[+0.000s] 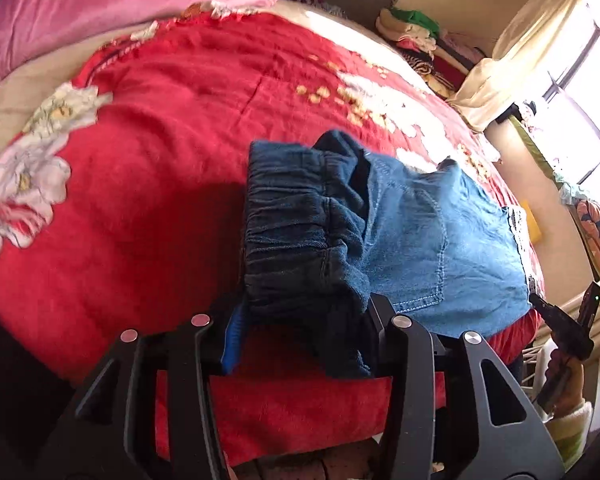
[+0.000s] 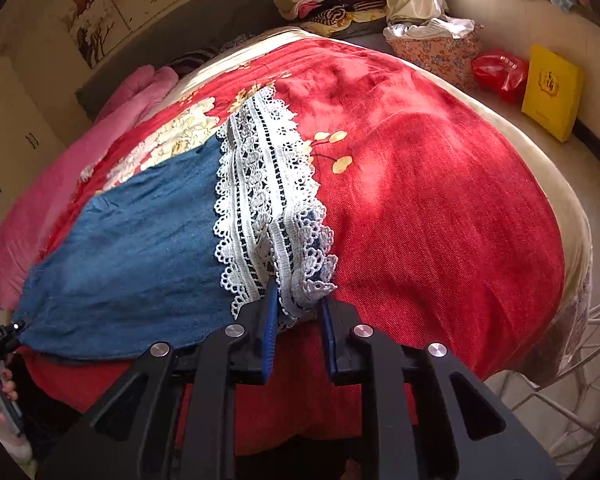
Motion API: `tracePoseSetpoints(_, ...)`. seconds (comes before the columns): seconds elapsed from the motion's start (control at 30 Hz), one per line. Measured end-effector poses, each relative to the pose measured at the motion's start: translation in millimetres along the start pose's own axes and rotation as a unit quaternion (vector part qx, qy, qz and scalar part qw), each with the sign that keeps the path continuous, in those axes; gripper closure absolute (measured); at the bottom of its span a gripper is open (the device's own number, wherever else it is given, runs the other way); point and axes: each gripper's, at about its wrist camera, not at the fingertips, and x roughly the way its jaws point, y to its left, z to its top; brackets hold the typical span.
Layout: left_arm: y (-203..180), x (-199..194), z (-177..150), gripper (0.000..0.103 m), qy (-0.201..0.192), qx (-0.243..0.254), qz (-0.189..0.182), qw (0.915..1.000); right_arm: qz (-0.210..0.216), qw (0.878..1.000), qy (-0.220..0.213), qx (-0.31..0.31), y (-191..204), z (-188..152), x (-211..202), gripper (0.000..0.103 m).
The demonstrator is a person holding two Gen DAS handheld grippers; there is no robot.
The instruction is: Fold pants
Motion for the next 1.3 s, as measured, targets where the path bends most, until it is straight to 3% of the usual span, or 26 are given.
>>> tracePoseSetpoints(0.27,-4,-4,-8,0.041,0.01,0.019,0.003,0.9998,0.005,0.999,-0.008,0.046,-17,3,-10,0.058)
tracePoseSetpoints(0.4,-3,-37,-7,0.029,-0.033,0.022,0.024,0.9989,-0.017,0.998,-0.041,0.038,-13,3,-33,0.051)
tracePoseSetpoints(0.53,-12,-78,2,0.023,-0.092,0.05,0.057,0.9929,0.005,0.998,-0.062,0.008,5,5,-47,0.046)
tracePoseSetpoints(0.67,-46,-83,15,0.018,-0.108,0.088,0.029,0.9899,0.046,0.996,-0.056,-0.044,49,10,-42,0.04)
tracePoseSetpoints(0.73,-75,-69,21,0.01,-0.102,0.116,0.013,0.9879,0.061,0.994,-0.048,-0.074,73,11,-34,0.038)
tracePoseSetpoints(0.83,-114,-36,25,0.01,-0.085,0.158,-0.021,0.9835,0.083,0.991,-0.022,-0.106,103,11,-16,0.038)
tracePoseSetpoints(0.97,-150,24,31,0.01,-0.019,0.164,-0.075,0.9833,0.09,0.987,0.004,-0.132,127,12,9,0.037)
tracePoseSetpoints(1.17,-164,90,44,0.01,0.023,0.177,-0.079,0.9808,0.049,0.994,0.027,-0.089,99,23,38,0.037)
tracePoseSetpoints(1.23,-156,103,57,0.01,0.025,0.158,-0.067,0.9848,0.027,0.996,0.027,-0.079,85,25,42,0.037)
tracePoseSetpoints(1.3,-144,114,68,0.01,0.026,0.137,-0.066,0.9879,0.04,0.997,0.031,-0.065,73,23,45,0.039)
